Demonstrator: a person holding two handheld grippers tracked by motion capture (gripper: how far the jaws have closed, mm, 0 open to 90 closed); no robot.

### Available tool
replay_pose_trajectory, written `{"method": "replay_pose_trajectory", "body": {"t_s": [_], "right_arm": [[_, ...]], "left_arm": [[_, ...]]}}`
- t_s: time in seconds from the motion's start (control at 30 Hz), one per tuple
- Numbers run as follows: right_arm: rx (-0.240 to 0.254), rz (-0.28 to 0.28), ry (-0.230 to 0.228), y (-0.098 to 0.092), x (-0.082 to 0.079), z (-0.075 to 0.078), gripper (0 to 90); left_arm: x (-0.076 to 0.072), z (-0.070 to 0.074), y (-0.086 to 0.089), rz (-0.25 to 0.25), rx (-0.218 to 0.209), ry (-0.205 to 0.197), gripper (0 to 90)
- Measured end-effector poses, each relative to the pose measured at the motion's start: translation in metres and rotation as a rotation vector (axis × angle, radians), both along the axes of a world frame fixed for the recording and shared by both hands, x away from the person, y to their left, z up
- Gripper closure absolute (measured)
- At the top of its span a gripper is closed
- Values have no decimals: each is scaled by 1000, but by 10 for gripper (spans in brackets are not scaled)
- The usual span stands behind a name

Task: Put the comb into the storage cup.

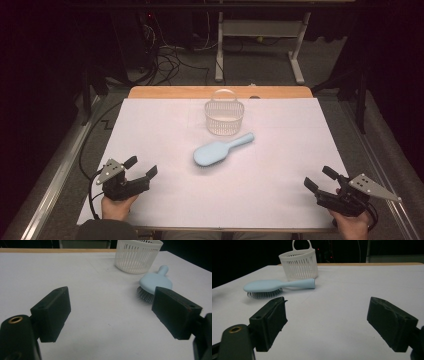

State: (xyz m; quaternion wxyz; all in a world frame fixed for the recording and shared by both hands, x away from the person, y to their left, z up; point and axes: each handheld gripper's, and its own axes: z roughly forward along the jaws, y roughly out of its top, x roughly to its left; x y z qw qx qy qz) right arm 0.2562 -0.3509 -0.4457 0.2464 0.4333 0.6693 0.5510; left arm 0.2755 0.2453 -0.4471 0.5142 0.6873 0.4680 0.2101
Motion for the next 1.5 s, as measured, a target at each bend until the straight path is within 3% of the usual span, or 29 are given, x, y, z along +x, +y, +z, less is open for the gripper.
{"method": "replay_pose_trajectory", "body": {"t_s": [0.17,0.53,1.5], "right_arm": [[-15,8,-18,4,-1,3,162],[-7,2,-38,8,-1,6,161],[1,61,-62,30,9,10,163]], "left_arm": [[-2,0,1,6,-20,1,148],[-3,1,-1,-3,-7,-4,149],[-2,0,-3,-8,-10,-9,149]]}}
